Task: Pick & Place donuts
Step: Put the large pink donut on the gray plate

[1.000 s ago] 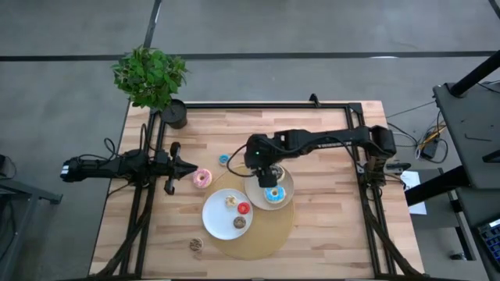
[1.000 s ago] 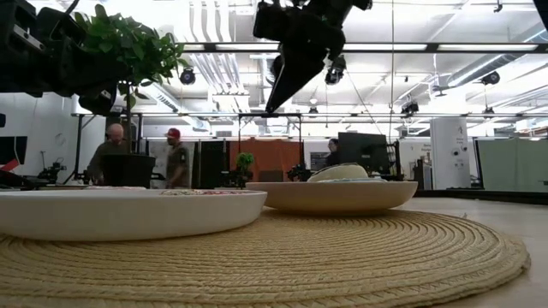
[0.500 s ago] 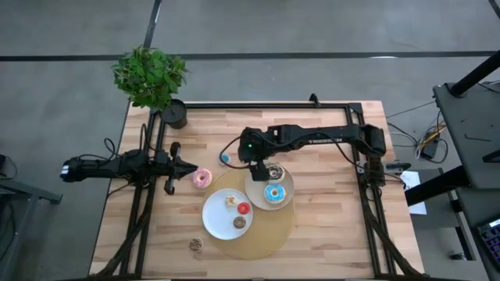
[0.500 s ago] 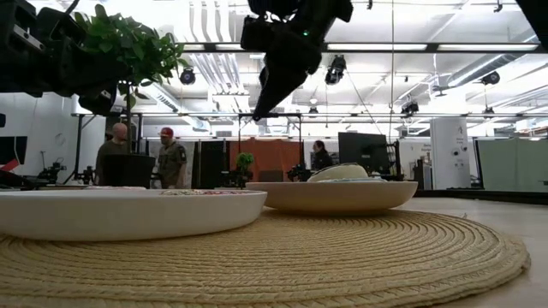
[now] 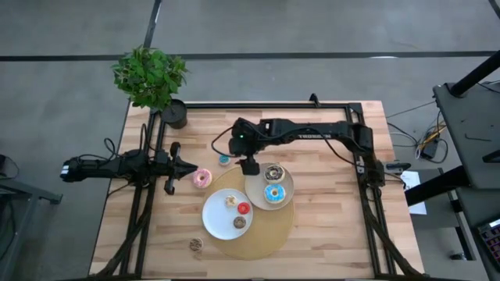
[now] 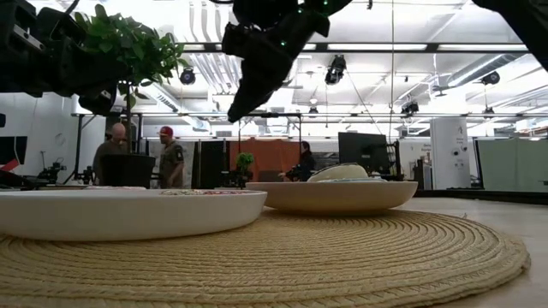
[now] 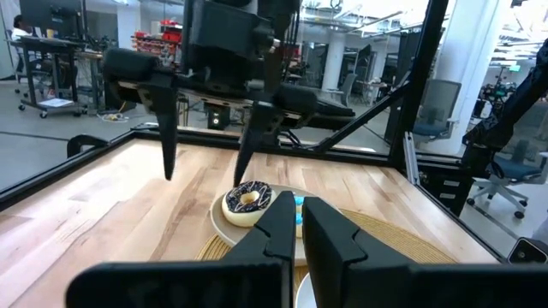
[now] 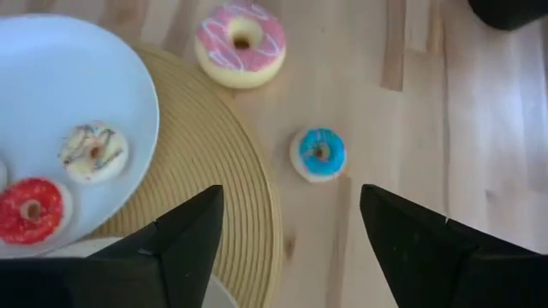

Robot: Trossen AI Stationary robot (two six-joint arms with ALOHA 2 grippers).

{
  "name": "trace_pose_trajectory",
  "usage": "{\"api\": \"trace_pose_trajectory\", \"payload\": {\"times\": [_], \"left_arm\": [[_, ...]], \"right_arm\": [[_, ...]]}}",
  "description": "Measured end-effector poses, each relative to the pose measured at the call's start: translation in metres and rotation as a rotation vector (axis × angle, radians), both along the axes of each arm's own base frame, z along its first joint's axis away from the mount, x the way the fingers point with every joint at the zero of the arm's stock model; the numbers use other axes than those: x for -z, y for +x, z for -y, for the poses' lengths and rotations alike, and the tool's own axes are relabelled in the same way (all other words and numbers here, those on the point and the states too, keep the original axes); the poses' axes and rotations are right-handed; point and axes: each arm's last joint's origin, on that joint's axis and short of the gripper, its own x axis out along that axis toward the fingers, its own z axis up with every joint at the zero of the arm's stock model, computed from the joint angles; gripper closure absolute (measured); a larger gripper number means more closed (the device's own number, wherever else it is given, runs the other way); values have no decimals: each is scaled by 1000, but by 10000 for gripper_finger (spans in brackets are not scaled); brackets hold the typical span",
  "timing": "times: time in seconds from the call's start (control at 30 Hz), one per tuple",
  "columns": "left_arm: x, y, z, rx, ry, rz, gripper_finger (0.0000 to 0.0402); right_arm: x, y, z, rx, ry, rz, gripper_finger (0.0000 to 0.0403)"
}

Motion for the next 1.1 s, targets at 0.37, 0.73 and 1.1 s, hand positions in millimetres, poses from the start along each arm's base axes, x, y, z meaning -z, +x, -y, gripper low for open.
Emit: {"api": "trace_pose_trajectory", "payload": {"times": [0.37,0.73,1.1], "left_arm": [[0,0,0,0,0,0,402],[0,0,0,0,0,0,402],[0,0,0,0,0,0,402]], "right_arm": [[5,9,7,6,30,70,123],[3,6,8,31,45,74,121],[-20,-28,2,72,71,137,158]]}}
